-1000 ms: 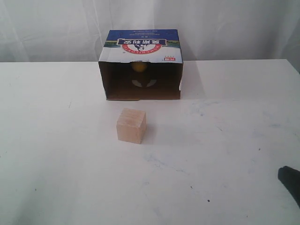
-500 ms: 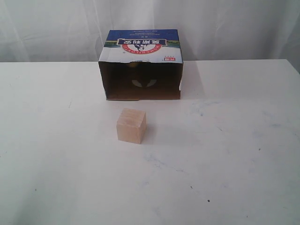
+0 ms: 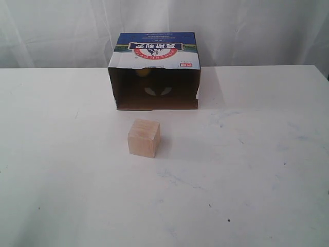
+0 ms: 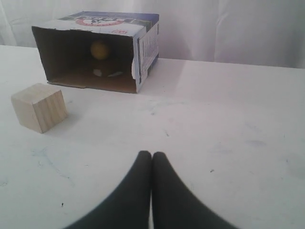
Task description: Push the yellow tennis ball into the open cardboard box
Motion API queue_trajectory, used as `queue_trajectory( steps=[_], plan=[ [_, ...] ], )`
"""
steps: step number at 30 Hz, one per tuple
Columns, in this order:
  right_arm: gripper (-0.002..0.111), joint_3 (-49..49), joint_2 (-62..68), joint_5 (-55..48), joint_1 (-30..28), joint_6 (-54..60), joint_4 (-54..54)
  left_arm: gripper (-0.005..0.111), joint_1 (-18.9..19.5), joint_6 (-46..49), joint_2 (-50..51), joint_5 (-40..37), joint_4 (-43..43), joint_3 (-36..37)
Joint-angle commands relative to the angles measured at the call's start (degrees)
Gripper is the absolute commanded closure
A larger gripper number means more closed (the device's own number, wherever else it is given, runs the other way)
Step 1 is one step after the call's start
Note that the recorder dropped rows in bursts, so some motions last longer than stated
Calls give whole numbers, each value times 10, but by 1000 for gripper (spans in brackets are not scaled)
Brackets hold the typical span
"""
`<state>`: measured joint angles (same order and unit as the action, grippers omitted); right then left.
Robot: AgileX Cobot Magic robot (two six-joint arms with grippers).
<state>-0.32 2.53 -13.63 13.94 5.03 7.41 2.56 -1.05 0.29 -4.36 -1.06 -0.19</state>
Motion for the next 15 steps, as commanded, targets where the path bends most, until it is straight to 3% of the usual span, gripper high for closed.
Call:
queue_trajectory(
  steps=[1,9,15],
  plan=[
    [108,3,-11,11,-3,39,18,107,-5,0,-3,0,-3,2],
    [108,3,-11,22,-3,-46,-63,107,-5,0,-3,0,-3,2],
    [108,3,-11,25,-3,-18,-47,107,-5,0,-3,0,-3,2]
  ],
)
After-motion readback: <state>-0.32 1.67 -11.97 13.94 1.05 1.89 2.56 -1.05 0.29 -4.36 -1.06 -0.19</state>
